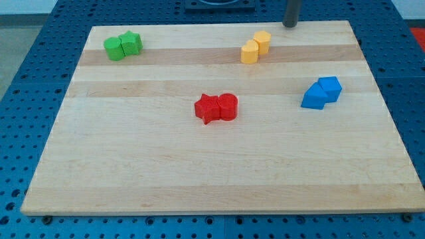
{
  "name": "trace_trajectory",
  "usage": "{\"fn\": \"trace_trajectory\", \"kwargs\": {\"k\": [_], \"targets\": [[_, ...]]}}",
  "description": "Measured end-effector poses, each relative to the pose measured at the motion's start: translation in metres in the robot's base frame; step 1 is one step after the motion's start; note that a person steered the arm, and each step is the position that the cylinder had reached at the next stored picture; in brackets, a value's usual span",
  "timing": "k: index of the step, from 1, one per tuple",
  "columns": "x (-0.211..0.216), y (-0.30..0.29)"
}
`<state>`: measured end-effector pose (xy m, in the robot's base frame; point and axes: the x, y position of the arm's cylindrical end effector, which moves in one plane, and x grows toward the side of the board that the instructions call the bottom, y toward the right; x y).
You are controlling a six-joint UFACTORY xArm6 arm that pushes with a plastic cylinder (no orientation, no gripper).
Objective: Place the yellow hexagon at the bottom of the green star
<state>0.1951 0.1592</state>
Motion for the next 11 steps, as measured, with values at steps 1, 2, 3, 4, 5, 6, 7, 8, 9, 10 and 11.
{"fn": "trace_trajectory", "kwargs": {"k": [1,2,3,4,5,6,7,8,9,10,11], "targets": [[0.046,-0.012],[0.07,-0.023],[0.07,-0.028],[0.07,-0.069],[0.07,-0.098],[0.076,-0.123],[0.079,-0.125],[0.073,-0.062],[0.07,-0.05],[0.036,-0.096],[0.036,-0.108]]}}
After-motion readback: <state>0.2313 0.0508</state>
